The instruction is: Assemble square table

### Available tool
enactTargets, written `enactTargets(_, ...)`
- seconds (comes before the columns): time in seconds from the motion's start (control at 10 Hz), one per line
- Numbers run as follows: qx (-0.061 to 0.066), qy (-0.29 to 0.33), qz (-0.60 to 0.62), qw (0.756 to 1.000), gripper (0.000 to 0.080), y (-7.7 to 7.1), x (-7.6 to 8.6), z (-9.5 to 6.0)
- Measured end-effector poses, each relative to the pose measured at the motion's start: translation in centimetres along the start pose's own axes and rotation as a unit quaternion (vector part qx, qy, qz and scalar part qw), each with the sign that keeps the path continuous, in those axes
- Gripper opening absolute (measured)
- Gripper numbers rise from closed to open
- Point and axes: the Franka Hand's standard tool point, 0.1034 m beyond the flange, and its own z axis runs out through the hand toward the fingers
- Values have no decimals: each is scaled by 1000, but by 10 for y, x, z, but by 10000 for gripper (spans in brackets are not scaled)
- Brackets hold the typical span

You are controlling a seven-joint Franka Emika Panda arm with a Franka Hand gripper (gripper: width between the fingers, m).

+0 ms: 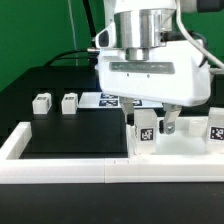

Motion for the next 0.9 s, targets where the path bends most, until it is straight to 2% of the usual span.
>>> enactTargets(0.2,-3,3,-79,997,647,0,0,0)
enactTargets(0.3,-12,12,-193,981,649,-2,-1,0)
enactTargets(0.4,-21,13,-300,954,649,-3,-1,0)
enactTargets(0.5,-26,10,-356,934,649,-2,-3,1)
enactTargets(0.6,-25,15,-358,933,649,-1,-6,3)
enactTargets(0.7,-25,15,-354,935,524,0,-5,3)
enactTargets(0.8,-25,15,-349,937,524,0,-4,3)
enactTargets(0.9,-25,15,-343,939,388,0,-5,3)
